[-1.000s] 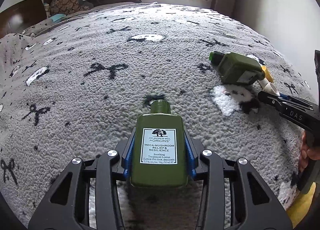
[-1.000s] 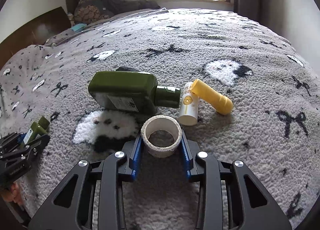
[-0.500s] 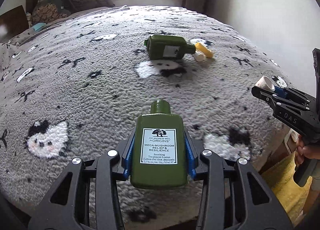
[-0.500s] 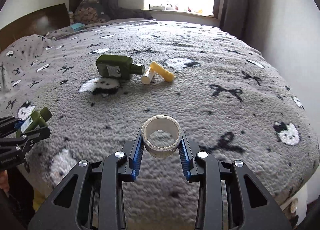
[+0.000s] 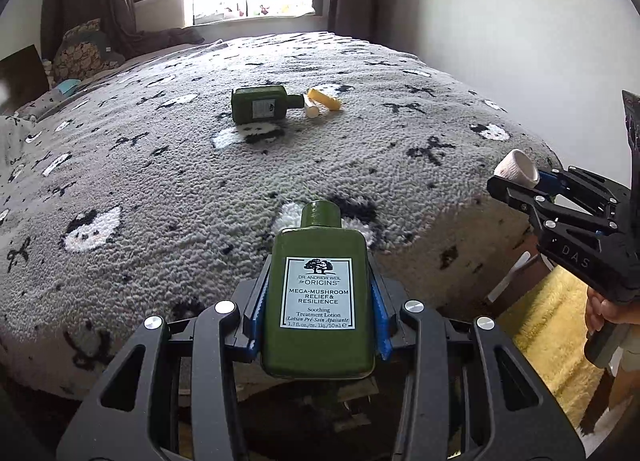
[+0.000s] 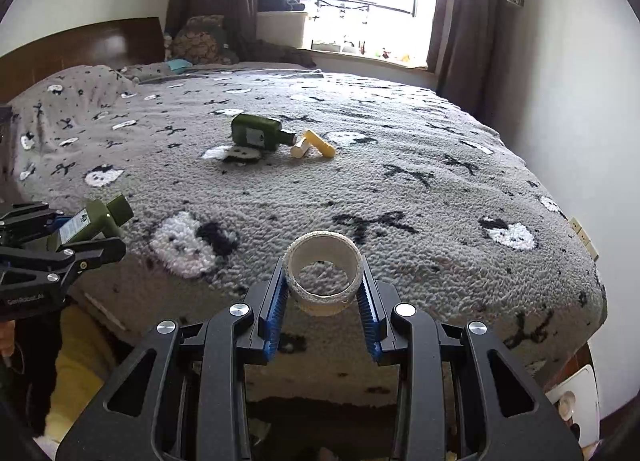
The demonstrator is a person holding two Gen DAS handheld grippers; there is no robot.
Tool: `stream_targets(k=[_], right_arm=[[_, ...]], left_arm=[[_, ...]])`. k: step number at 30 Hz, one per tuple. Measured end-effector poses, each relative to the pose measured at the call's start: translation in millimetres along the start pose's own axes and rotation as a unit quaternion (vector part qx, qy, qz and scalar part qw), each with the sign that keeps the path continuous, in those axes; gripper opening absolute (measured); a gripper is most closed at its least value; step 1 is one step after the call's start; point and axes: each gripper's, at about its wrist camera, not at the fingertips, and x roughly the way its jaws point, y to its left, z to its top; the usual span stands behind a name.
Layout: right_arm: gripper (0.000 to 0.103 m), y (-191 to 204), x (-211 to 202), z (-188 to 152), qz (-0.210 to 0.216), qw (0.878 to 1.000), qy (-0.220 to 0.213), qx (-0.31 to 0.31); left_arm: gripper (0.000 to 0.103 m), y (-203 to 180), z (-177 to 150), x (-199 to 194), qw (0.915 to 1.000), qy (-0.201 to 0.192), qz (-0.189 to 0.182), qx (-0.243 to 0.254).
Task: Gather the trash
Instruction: 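Carry the bottle and tape roll down past the bed edge toward the bin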
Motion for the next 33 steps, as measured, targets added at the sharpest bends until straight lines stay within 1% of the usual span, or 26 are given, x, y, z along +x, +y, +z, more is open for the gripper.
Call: stream_targets(k=[6,13,18,22,25,33], right_arm=[[0.034,9.9,-7.5,-26.7,0.026,0.999,0.025,0.002],[0.034,22.4,1.7,-58.0,0.055,0.996,0.073,0.009],[0.034,36.7,14.5,-79.7,0.087,0.990,0.114,0.013],[0.034,50.2,24.3,-93.8,0.106,0.984,0.144,0.008],[0.034,59.3,31.0,-103.2,0.115,0.980,0.163,0.002],[0.034,65.8,51.3,-124.0,0.133,0.968,0.214,0.013]], left_arm=[[0.039,-8.0,-26.5,-10.4,0.9999,0.008,-0.006,-0.005],[0.039,-6.0,-64.5,-3.6,0.9986,0.047,-0.007,-0.022],[0.039,-0.9,-95.0,7.6,0.9954,0.083,-0.015,-0.044],[0.039,4.0,-115.4,21.1,0.9917,0.114,-0.012,-0.059],[0.039,6.4,-128.2,30.8,0.9888,0.134,-0.013,-0.065],[0.039,10.4,-145.4,52.5,0.9834,0.168,-0.012,-0.068]])
